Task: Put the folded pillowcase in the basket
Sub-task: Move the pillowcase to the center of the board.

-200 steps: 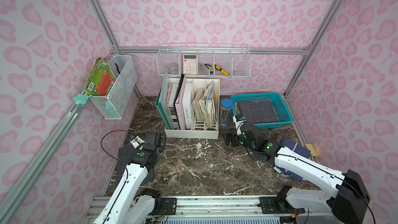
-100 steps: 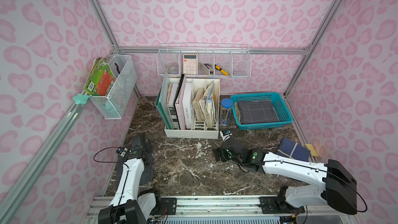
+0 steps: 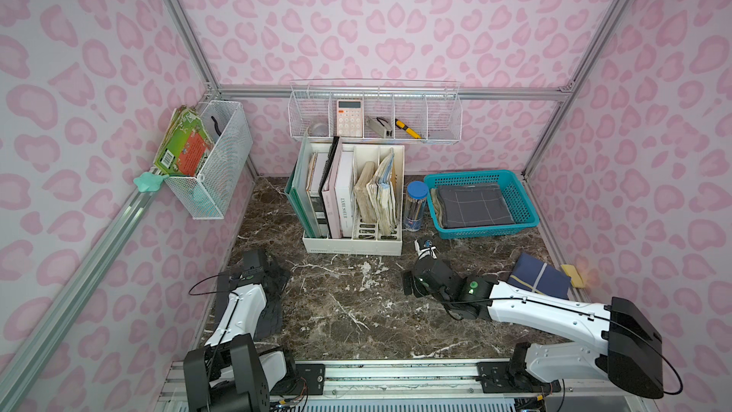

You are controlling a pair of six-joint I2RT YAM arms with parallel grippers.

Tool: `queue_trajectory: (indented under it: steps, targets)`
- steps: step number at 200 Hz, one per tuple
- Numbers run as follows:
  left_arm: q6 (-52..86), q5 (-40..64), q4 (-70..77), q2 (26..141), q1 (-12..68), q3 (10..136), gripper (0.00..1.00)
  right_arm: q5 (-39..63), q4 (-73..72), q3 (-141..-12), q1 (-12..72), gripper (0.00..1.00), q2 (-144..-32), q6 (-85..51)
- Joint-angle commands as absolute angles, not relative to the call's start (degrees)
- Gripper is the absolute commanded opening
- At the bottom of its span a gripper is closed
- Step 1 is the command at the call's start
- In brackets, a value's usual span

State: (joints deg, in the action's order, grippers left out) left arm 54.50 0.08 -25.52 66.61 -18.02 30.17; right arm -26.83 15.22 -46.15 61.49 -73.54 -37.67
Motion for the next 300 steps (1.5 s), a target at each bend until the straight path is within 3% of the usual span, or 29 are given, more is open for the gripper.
queue_trajectory:
  steps: [1, 25, 93, 122, 154, 188, 252, 300]
  targets:
    - [56.7, 6.5, -24.1, 66.9, -17.9, 28.5, 0.99, -30.0, 16.7, -45.9, 61.6, 0.98, -72.9, -38.3]
    - [58.5, 8.8, -23.2, 65.3, -14.1, 27.0, 0.98, -31.9, 16.8, -45.5, 61.5, 0.98, -71.9, -38.2]
    - [68.0, 2.3, -23.4, 61.2, 7.7, 24.8, 0.98, -33.5, 15.5, -44.1, 60.4, 0.98, -68.8, -37.3]
    - [66.0, -0.8, -28.0, 59.7, 16.2, 29.5, 0.98, -32.9, 15.0, -43.2, 60.5, 0.98, -67.9, -37.3]
    - [59.6, -9.6, -40.7, 54.9, 17.2, 35.5, 0.99, -29.1, 13.2, -42.6, 60.9, 0.98, -68.4, -36.6]
    - [57.4, -14.3, -45.2, 48.4, 17.0, 32.0, 0.99, -28.7, 13.2, -42.8, 62.1, 0.98, -69.9, -36.7]
    - [62.8, -0.7, -38.6, 50.1, 18.1, 24.4, 0.99, -30.0, 13.5, -41.7, 62.9, 0.98, -68.6, -37.8]
    - [64.5, -0.1, -31.7, 53.6, 23.3, 23.4, 0.99, -32.2, 13.3, -40.2, 62.8, 0.98, -66.0, -38.1]
